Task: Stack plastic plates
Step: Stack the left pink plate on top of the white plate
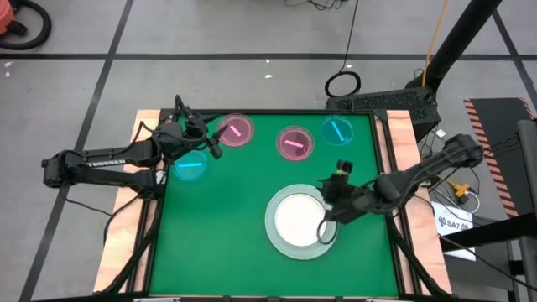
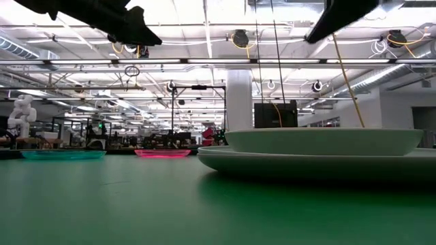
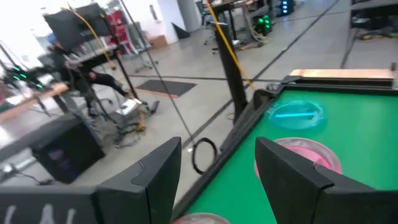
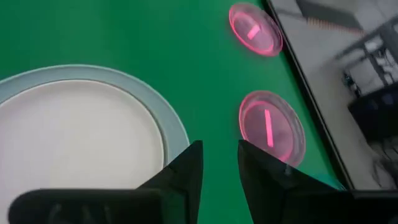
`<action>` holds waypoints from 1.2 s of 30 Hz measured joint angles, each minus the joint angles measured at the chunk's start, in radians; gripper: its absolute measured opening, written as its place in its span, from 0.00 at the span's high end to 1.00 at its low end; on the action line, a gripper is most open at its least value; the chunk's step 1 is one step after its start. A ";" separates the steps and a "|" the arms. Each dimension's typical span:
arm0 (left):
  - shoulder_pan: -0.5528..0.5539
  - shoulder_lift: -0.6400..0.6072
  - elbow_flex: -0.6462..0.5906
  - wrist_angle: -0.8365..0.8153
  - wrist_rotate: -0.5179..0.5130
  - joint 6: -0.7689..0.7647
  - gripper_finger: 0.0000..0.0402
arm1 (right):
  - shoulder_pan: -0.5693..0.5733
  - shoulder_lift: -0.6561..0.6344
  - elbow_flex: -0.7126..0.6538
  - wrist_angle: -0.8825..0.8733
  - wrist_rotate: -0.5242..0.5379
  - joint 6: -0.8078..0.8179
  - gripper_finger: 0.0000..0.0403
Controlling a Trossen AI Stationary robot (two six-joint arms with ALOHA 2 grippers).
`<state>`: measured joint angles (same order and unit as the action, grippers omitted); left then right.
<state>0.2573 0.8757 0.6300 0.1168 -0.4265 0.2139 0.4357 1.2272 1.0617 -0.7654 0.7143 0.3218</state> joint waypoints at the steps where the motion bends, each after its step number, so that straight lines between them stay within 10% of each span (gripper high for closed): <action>1: 0.000 0.000 0.000 -0.016 0.014 -0.020 0.47 | -0.017 -0.038 -0.059 0.084 0.001 -0.044 0.77; 10: 0.000 0.090 0.000 -0.236 0.068 -0.261 0.47 | -0.186 -0.259 -0.371 0.671 -0.001 -0.422 0.77; 20: -0.003 0.400 0.000 -0.234 0.070 -0.192 0.47 | -0.281 -0.346 -0.379 0.819 -0.005 -0.782 0.77; 36: 0.139 0.645 0.167 -0.352 0.285 0.212 0.47 | -0.450 -0.357 -0.379 0.767 -0.011 -0.727 0.77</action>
<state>0.3964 1.5205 0.7975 -0.2352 -0.1413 0.4256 -0.0141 0.8700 0.6830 0.0011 0.7036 -0.4056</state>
